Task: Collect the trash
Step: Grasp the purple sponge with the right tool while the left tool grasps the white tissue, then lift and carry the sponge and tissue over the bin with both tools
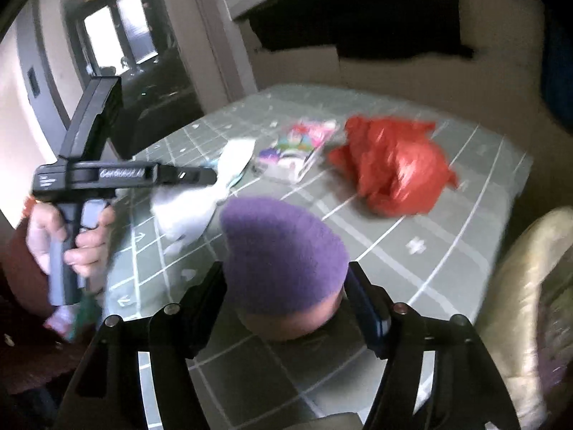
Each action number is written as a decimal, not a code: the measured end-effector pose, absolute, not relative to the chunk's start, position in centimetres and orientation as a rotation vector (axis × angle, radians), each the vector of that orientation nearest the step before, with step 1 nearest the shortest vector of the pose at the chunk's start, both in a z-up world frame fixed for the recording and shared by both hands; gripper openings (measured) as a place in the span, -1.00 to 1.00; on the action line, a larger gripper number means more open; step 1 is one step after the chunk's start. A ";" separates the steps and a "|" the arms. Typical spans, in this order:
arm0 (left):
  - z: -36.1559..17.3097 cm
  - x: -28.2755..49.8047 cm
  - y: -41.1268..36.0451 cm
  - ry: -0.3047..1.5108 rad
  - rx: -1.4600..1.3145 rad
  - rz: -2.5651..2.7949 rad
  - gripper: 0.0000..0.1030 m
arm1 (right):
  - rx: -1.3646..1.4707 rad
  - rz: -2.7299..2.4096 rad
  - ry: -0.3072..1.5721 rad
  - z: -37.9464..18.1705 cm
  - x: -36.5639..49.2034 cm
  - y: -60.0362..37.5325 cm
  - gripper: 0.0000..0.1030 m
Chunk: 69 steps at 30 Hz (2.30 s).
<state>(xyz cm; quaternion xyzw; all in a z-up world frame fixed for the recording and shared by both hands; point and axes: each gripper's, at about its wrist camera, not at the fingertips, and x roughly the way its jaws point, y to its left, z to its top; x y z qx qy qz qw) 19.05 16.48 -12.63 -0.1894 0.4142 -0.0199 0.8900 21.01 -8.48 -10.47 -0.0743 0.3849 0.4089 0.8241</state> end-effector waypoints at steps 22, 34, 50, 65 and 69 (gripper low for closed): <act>-6.7 16.3 13.1 0.674 -0.267 -0.045 -0.18 | -0.141 0.670 0.687 -4.7 20.3 -9.7 0.21; 0.1 14.5 9.2 0.493 -0.180 -0.062 -0.18 | -0.106 0.597 0.534 0.0 18.4 -11.8 0.21; 2.8 18.1 -1.5 0.433 -0.152 -0.286 -0.18 | -0.049 0.334 0.419 4.5 18.1 -21.6 0.21; -4.3 25.3 -9.8 0.594 -0.122 -0.428 -0.18 | 0.058 0.150 0.528 -0.3 22.5 -28.9 0.21; -5.8 26.7 -10.5 0.638 -0.149 -0.447 -0.18 | 0.073 0.132 0.555 -1.8 23.3 -29.5 0.22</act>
